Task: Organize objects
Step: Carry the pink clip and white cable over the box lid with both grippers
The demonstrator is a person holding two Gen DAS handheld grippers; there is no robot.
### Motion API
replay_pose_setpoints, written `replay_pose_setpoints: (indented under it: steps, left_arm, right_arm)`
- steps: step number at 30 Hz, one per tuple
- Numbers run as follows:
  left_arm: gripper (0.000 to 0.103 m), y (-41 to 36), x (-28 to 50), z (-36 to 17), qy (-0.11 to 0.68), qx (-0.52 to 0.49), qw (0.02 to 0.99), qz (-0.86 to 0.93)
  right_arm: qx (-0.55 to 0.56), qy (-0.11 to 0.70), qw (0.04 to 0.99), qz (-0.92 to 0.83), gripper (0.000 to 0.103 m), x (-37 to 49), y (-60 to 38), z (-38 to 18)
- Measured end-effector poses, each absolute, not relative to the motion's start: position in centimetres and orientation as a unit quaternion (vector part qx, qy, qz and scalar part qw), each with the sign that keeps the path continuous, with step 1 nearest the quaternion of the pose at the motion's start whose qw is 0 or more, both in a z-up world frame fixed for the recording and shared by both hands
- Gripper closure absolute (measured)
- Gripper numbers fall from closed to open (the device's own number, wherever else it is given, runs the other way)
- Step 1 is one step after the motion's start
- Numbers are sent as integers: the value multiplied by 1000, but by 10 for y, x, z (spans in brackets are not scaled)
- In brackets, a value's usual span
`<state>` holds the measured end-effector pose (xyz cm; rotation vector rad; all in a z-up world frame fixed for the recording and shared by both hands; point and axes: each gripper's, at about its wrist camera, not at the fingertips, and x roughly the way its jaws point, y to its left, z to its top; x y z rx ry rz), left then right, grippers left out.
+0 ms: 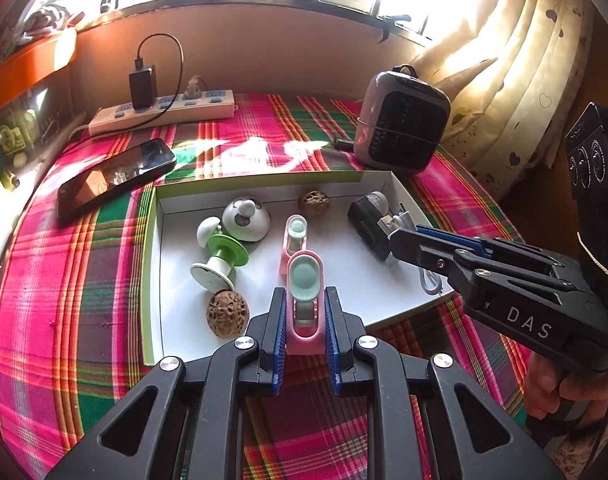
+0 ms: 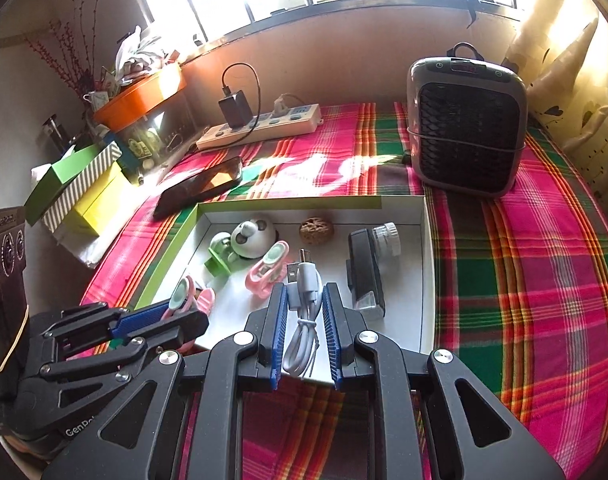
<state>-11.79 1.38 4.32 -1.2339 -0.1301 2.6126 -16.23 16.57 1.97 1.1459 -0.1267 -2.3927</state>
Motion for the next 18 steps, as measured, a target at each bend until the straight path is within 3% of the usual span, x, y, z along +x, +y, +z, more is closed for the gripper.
replay_pose_setpoints:
  steps: [18]
  left_arm:
    - [87, 12, -143, 18, -42, -452, 114, 884]
  right_arm:
    - [453, -57, 225, -861, 84, -203, 158, -5]
